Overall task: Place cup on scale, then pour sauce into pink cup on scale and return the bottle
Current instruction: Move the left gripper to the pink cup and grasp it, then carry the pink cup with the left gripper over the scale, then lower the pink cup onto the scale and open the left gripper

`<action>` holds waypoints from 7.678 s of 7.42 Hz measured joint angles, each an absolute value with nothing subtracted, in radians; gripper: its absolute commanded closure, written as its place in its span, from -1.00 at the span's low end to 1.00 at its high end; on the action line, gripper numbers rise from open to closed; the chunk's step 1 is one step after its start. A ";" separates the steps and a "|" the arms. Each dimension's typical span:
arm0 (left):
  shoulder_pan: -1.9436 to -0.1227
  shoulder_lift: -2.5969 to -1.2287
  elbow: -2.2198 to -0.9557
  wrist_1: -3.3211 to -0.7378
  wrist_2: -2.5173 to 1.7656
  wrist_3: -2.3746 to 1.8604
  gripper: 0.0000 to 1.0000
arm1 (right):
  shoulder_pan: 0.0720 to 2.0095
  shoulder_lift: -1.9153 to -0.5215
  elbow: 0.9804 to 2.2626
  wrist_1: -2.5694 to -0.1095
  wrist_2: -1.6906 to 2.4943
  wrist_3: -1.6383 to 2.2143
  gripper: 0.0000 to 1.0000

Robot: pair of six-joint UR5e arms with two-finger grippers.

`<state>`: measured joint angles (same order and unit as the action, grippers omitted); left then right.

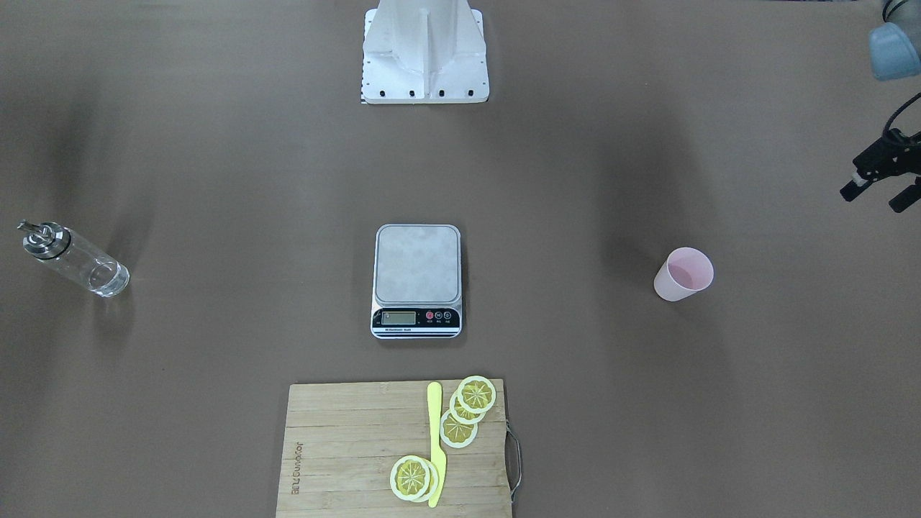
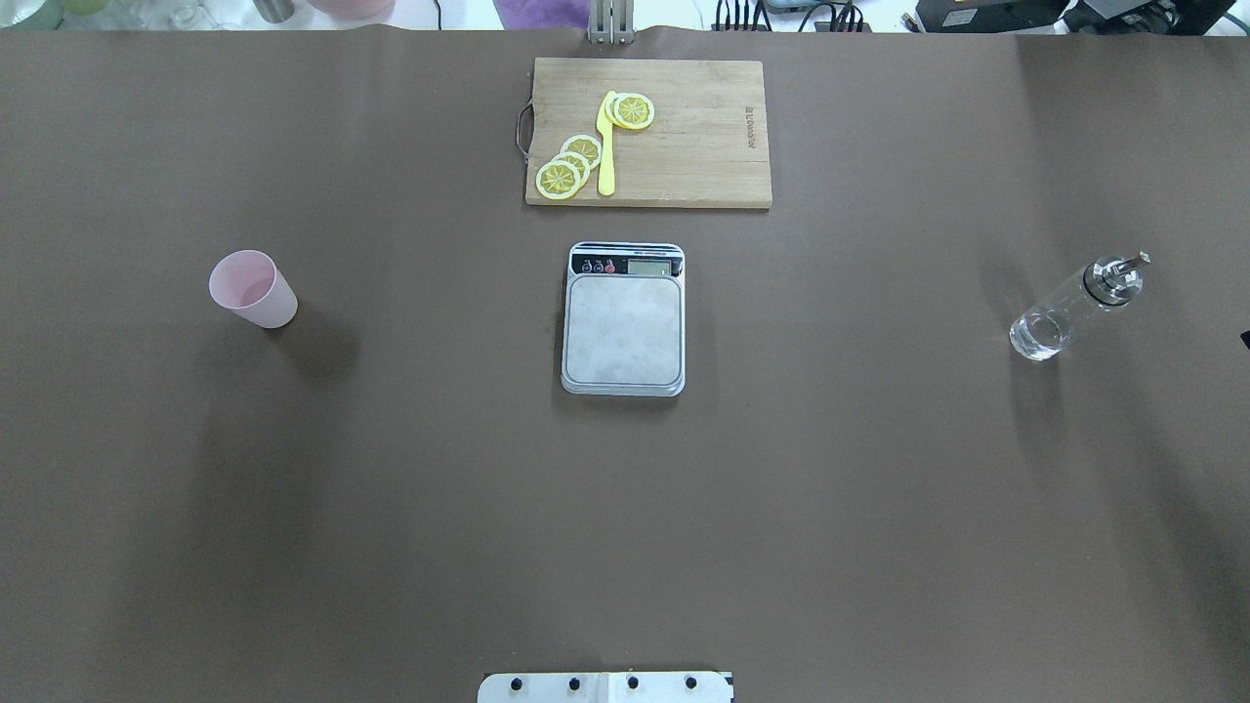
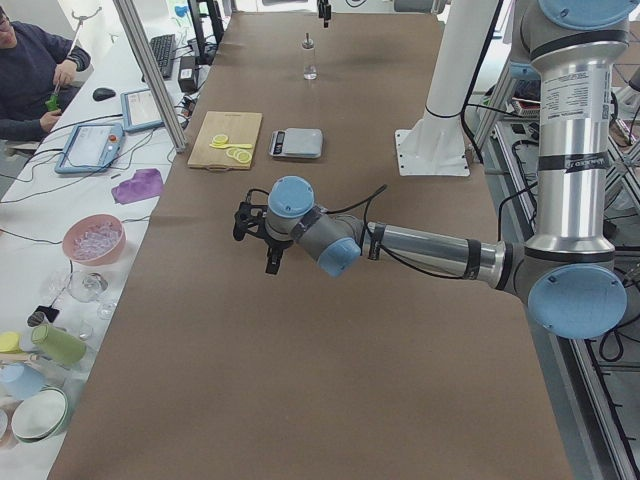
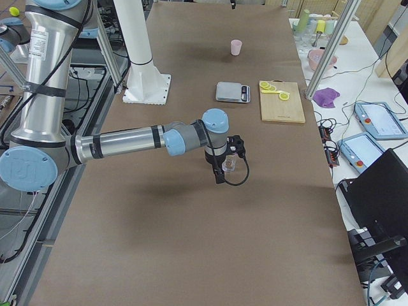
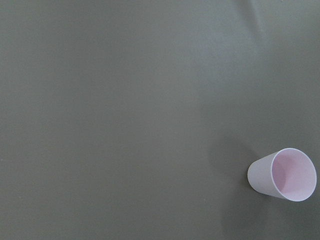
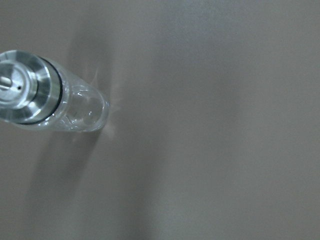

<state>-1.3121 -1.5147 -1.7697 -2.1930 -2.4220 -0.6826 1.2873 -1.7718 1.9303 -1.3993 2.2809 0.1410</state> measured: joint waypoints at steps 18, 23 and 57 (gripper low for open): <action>-0.962 -1.715 -1.617 -2.273 -2.110 -0.931 0.40 | 1.287 -1.828 1.925 -1.330 2.280 0.147 -1.00; -0.945 -1.715 -1.619 -2.273 -2.089 -0.933 0.74 | 1.287 -1.828 1.925 -1.330 2.280 0.147 -1.00; -0.545 -2.442 -1.559 -1.588 -1.764 -1.400 0.20 | 1.287 -1.824 1.907 -1.331 2.281 0.150 -1.00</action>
